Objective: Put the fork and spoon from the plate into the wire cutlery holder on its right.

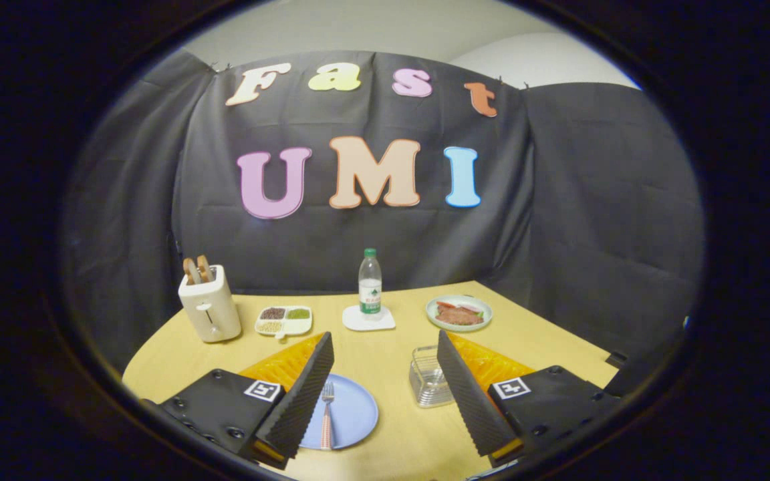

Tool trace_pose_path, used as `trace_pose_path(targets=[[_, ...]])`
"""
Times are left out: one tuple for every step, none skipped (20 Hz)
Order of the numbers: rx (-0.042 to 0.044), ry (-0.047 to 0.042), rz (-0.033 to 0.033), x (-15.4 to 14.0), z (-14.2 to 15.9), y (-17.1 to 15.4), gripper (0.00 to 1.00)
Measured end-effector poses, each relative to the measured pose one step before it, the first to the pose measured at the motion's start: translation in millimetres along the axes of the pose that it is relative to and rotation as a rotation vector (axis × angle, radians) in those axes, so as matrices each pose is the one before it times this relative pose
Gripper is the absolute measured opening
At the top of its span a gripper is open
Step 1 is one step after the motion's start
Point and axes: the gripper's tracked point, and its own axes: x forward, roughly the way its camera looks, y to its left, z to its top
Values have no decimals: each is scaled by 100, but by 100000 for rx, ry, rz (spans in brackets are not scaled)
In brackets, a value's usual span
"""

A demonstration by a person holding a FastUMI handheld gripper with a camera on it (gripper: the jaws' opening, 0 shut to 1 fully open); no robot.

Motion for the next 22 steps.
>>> trace_pose_path(targets=[[661,2098,1593,321,-904,448,98],[407,1669,1578,327,-762,415,98],[-122,1665,1291,373,-799,299,98],[-419,2222,1093,514,-1023,342,98],[-188,2535,995,388,-1188,273,98],[284,2460,846,443,-1176,346,98],[1005,2408,853,326,-1109,362,98],[1487,2470,967,376,-1101,439,98],[1315,2457,807,375,-1138,396,98],[647,2585,626,354,-1161,250,98],[-30,2418,577,294,-1134,335,98],[-517,1996,702,240,-857,337,98],[-810,1689,1026,235,-882,366,98],[-972,1379,937,240,-696,418,99],[-1251,1127,219,259,-724,155,98],[-1346,558,224,262,-479,174,98],[-1044,598,337,130,-613,269,98],[-401,698,288,253,-387,246,98],[-226,838,170,279,-443,120,98],[-179,830,-102,309,-391,1,98],[36,1245,-467,271,-598,-62,98],[382,909,-686,248,-370,-178,98]])
